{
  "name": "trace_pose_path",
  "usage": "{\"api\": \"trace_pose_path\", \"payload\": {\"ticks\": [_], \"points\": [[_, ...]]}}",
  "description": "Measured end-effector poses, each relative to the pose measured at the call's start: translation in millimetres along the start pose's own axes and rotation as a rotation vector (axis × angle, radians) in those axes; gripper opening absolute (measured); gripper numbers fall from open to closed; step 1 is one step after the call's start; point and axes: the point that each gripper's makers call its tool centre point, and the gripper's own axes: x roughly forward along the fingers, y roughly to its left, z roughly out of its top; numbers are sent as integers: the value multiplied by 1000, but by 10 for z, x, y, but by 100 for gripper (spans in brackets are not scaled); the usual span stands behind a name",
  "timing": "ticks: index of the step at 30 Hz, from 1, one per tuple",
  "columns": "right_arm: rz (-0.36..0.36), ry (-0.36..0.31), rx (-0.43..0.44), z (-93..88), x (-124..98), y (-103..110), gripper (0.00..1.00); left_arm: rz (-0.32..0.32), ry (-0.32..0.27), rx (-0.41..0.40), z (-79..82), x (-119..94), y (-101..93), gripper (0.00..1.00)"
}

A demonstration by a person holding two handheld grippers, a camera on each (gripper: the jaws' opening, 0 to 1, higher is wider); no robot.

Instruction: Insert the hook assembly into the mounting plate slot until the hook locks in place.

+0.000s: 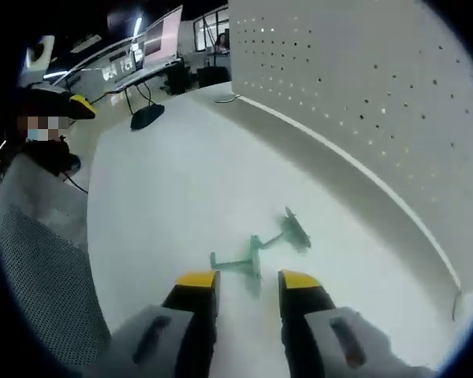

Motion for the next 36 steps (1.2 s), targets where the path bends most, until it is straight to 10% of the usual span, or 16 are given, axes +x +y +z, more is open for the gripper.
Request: {"api": "trace_pose_path", "payload": {"ticks": [4,16,36], "points": [[-13,71,-135,-69,54,-28,22,6,17,-3,-49,-1,14,94],[27,47,-100,9,105,-36,3,8,25,-13,-35,44,47,93],[-26,12,9,58,-48,-128,1,-28,-1,9,42,33,-10,97]]}}
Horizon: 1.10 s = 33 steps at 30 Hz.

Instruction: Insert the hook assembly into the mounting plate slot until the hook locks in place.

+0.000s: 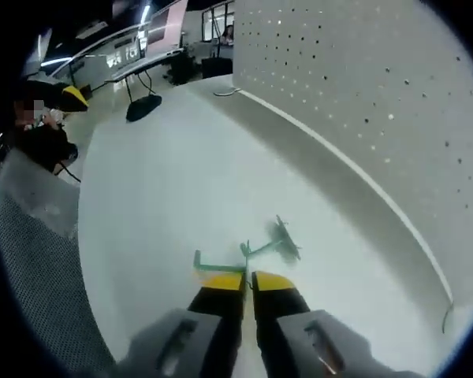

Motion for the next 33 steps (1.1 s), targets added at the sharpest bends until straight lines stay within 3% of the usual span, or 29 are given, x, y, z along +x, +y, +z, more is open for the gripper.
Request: {"api": "trace_pose_path", "payload": {"ticks": [10,21,27,33], "points": [[-18,-35,21,128,-157,-30,1,-17,-33,30,106,-60,-101,100],[-26,-161,84,473,-571,-115,1,-36,-91,52,341,-157,-143,100],[54,-257,190,652,-795,-33,1,-51,-111,61,475,-210,-147,99],[137,-339,321,703,-946,123,1,-20,-112,43,546,-228,6,95]]}}
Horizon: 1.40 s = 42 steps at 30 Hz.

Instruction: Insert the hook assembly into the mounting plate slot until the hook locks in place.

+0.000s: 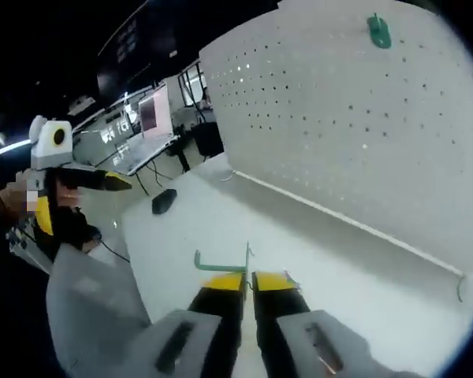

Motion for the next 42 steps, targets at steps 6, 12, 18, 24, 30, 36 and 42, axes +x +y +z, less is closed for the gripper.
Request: {"api": "trace_pose_path", "payload": {"ticks": [6,12,18,24,30,36,42], "points": [[131,-61,79,-30,-89,261,1,4,-16,-52,89,30,79,89],[300,-196,216,151,-240,572,1,-20,-5,-4,181,63,3,76],[434,-262,205,283,-353,840,1,-141,-56,-66,394,103,-224,59],[540,-345,265,461,-450,1031,1,-214,-57,-95,468,168,-374,60],[611,-373,269,566,-511,1195,1,-310,-97,-146,597,147,-549,46],[681,-411,273,726,-583,1357,1,-371,-107,-139,653,114,-654,27],[718,-422,266,791,-612,1438,1,-444,-125,-143,698,48,-774,17]]}}
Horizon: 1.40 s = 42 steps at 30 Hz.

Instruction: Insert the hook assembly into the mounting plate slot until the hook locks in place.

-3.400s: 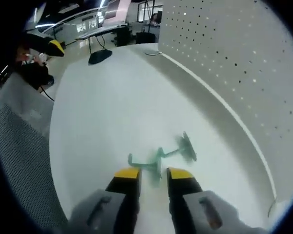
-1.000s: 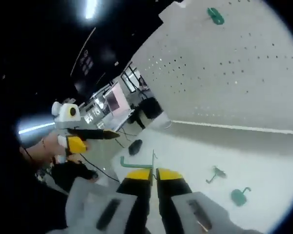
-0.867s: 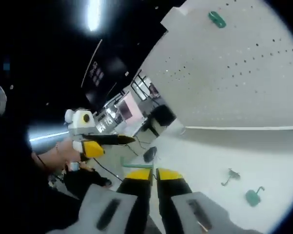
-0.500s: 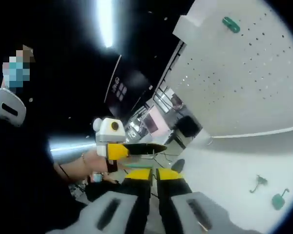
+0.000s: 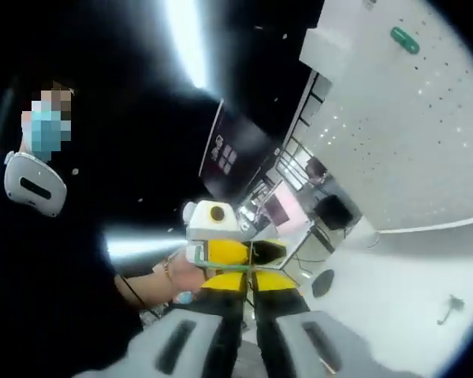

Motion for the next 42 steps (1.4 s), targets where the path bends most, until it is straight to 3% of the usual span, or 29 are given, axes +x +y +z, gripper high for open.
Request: {"api": "trace_pose_path", "payload": {"ticks": [10,19,24,42], "points": [[53,23,23,-22,30,118,1,-92,-4,-41,1,-61,-155,7],[89,42,40,-28,61,197,1,-153,16,-80,-27,-46,-290,11],[112,83,25,-94,98,255,1,-154,20,-72,-31,-16,-301,7],[122,106,16,-138,64,271,3,-163,44,-47,-91,-20,-306,2]]}}
